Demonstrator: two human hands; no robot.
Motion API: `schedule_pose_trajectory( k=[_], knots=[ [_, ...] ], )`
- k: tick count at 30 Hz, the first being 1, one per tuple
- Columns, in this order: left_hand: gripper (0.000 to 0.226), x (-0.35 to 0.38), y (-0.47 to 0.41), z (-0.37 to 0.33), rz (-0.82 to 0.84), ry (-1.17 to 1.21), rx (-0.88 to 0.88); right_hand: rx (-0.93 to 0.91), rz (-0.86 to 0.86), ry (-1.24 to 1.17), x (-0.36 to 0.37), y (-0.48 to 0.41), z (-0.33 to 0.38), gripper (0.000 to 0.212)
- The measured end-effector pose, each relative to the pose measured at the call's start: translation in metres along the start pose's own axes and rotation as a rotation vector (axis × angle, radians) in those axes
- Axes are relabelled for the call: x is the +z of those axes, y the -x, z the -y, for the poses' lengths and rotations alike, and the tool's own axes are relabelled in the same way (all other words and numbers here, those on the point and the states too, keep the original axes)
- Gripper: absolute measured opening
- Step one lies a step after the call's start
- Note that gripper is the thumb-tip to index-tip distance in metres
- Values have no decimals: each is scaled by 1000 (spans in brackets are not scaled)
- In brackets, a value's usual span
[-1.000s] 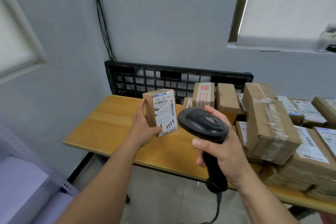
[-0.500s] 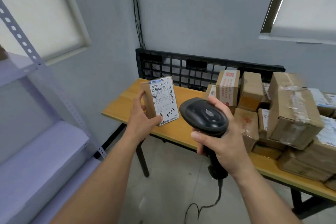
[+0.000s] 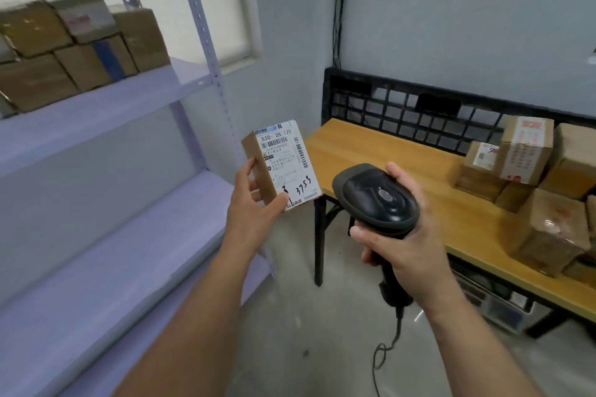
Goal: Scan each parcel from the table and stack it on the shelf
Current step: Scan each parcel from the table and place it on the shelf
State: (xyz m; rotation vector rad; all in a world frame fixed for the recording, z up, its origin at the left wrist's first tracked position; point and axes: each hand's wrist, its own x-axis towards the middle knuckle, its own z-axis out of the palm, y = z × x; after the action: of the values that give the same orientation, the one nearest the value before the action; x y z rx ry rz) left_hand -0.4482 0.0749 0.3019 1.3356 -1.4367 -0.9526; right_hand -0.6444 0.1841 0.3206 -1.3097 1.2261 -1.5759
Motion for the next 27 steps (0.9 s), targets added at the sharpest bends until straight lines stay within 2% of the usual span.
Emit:
schedule_pose_trajectory(
  k=[11,17,27],
  knots=[
    [69,-121,23,28,-113,-7,-25,59,97,-45,119,25,1,90],
    [68,-169,43,22,-292,-31,-22,50,255,-78,151,18,9,90],
    [69,-274,90,-16,-570,-231,59,-1,491,-190,220,26,23,87]
  ],
)
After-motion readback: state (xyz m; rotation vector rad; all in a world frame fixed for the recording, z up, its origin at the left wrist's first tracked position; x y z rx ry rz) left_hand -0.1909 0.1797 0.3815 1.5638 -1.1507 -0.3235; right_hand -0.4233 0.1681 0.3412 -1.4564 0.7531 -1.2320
